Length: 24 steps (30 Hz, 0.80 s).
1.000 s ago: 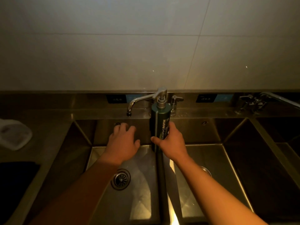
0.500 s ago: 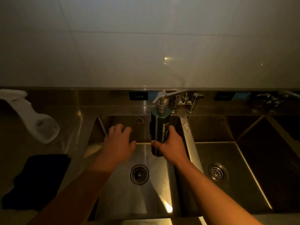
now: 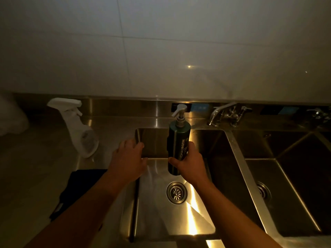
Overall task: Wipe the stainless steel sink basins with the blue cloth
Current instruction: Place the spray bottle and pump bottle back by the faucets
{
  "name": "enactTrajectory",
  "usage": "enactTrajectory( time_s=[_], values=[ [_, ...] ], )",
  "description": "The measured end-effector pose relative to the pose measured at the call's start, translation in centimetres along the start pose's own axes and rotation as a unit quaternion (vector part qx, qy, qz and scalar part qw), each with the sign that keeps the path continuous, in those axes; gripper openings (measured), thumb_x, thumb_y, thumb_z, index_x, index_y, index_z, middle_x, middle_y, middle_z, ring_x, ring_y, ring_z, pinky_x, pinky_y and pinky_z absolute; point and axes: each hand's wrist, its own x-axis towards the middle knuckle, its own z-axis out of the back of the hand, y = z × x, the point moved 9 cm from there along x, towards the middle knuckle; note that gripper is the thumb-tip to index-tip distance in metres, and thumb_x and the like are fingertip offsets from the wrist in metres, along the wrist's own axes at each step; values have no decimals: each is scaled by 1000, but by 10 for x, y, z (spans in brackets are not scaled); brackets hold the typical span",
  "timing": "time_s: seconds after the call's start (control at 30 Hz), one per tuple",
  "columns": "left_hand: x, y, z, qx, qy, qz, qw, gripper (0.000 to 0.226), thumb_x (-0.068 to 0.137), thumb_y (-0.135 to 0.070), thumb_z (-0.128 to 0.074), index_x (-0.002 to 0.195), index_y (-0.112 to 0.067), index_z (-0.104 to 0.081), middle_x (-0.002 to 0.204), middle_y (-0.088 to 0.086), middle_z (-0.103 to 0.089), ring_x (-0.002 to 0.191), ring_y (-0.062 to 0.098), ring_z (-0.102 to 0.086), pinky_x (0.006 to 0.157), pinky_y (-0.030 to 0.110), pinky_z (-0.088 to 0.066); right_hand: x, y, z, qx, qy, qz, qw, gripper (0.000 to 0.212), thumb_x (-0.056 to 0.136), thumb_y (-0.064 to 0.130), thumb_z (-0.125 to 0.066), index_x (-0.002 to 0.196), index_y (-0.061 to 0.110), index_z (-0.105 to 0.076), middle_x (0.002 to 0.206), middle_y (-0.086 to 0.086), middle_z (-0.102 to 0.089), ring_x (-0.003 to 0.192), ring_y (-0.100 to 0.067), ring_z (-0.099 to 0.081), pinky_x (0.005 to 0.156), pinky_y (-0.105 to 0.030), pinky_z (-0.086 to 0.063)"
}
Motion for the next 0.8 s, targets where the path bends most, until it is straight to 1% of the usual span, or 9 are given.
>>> enactTrajectory(
  time_s=[0.03, 0.1, 0.17, 0.27, 0.37, 0.5, 0.63, 0.73, 0.8],
  values=[
    [-2, 6, 2, 2, 0, 6, 1000, 45, 90, -44, -52, 131, -29, -44, 142, 5, -38, 133, 24, -32, 109, 40, -31, 2, 3, -6, 0, 3, 5, 1000, 65, 68, 28, -84, 122, 28, -47, 121, 4, -62, 112, -20, -59, 91, -44, -52],
    [-7, 19, 5, 4, -5, 22, 1000, 48, 90, -45, -51, 134, -28, -41, 144, 6, -36, 133, 24, -32, 109, 40, -32, 6, 11, -19, 1, 17, 18, 1000, 67, 68, 27, -84, 124, 26, -47, 122, 3, -61, 113, -20, -58, 89, -38, -50],
    [-13, 30, 9, 10, -5, 33, 999, 51, 92, -48, -48, 138, -27, -38, 147, 7, -33, 134, 25, -31, 109, 40, -32, 10, 19, -32, 6, 24, 26, 999, 66, 68, 27, -85, 123, 26, -48, 121, 3, -61, 112, -19, -58, 84, -31, -47],
    [-20, 49, 9, 7, 5, 48, 999, 57, 94, -54, -41, 143, -25, -34, 150, 8, -30, 138, 27, -27, 112, 42, -29, 12, 31, -53, 16, 38, 34, 999, 63, 69, 26, -84, 120, 28, -47, 121, 4, -61, 111, -16, -58, 80, -26, -42],
    [-24, 70, 9, 11, 23, 63, 998, 63, 94, -59, -34, 147, -25, -28, 155, 8, -22, 143, 29, -19, 114, 46, -27, 13, 41, -79, 21, 54, 31, 998, 63, 69, 25, -84, 121, 28, -48, 122, 4, -61, 113, -16, -58, 82, -26, -43],
    [-20, 102, 3, 24, 50, 67, 996, 63, 94, -60, -33, 147, -28, -23, 157, 6, -14, 145, 29, -10, 115, 50, -23, 16, 53, -112, 17, 51, 14, 998, 63, 69, 26, -83, 122, 27, -49, 121, 3, -61, 113, -17, -58, 84, -29, -46],
    [-10, 134, -3, 16, 65, 48, 997, 62, 94, -59, -33, 147, -28, -23, 157, 8, -13, 144, 29, -10, 113, 55, -22, 19, 67, -142, 20, 25, 0, 999, 62, 69, 27, -83, 119, 28, -48, 119, 4, -61, 111, -16, -59, 84, -31, -49],
    [-4, 153, -9, 18, 79, 35, 996, 61, 94, -60, -34, 146, -30, -23, 157, 7, -12, 144, 30, -10, 114, 56, -21, 22, 77, -165, 29, 14, -13, 999, 63, 71, 22, -83, 123, 26, -47, 124, 3, -59, 118, -18, -56, 89, -32, -47],
    [-1, 163, -15, 14, 90, 26, 996, 61, 93, -60, -34, 146, -31, -24, 157, 6, -12, 144, 30, -10, 114, 55, -19, 26, 84, -178, 32, 8, -17, 999, 64, 71, 20, -82, 124, 26, -47, 126, 3, -59, 120, -18, -55, 90, -31, -46]
  ],
)
